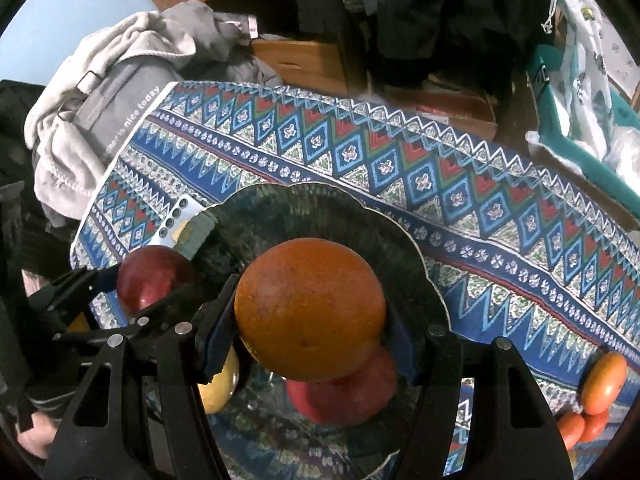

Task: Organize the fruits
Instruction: 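Lower the apple into the bowl and open the left tool while the right tool releases the orange, then withdraw both tools from the bowl toward the remaining fruit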

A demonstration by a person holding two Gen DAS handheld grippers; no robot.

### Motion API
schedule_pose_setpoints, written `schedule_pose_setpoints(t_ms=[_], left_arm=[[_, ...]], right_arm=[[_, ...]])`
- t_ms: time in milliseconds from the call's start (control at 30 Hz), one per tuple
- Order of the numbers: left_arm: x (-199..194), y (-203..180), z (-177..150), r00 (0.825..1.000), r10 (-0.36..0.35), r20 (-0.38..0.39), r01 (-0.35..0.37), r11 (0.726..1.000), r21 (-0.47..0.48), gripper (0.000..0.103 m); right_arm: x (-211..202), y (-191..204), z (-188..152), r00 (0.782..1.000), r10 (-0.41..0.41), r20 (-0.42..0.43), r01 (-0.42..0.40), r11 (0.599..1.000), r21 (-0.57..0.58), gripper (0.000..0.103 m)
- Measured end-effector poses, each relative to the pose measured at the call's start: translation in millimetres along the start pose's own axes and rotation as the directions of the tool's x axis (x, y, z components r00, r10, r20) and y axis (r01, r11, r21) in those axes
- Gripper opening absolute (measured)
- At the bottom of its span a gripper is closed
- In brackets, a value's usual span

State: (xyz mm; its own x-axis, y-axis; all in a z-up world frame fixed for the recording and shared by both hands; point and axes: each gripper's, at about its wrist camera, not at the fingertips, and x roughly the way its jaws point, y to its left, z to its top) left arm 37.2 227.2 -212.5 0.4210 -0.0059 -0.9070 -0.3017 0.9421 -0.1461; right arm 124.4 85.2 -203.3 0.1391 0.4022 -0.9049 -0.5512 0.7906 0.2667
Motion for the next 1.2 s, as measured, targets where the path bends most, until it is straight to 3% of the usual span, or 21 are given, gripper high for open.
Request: schedule_pose_setpoints(t_ms=[400,467,567,867,1200], left_arm=[[1.0,0.0,-1.9,0.999,0.044,-0.004,-0.044,0.999,0.013,0.073],[-0.3,-2.5,-2.2,1.000,0.014,-0.012,-0.014,1.000,0.018,0.075],[-6.8,-10.5,-3.6,0.999,0.036,0.008,-0.037,0.998,0.049,0.075],[-30.0,-14.5,-2.7,0.998,0.036,0.046,-0.039,0.997,0.062,0.075],[-77.3,-33.2,-5.2,0.991,0.031,0.133,-0.048,0.991,0.124,0.075]], right_arm=[[12.8,2.8,-4.5,0.999,0.030,-0.033,-0.029,0.999,0.013,0.068],[9.9,3.4,-5.4,0.999,0.038,-0.020,-0.037,0.999,0.012,0.068],[3.3,4.8,-4.8,0.999,0.036,-0.001,-0.036,0.999,0.006,0.068],[-32.1,5.8,0.8,0.997,0.024,0.070,-0.025,1.000,0.013,0.068],[-97.7,12.4,1.4,0.981,-0.053,0.187,0.054,0.999,-0.002,0.073]])
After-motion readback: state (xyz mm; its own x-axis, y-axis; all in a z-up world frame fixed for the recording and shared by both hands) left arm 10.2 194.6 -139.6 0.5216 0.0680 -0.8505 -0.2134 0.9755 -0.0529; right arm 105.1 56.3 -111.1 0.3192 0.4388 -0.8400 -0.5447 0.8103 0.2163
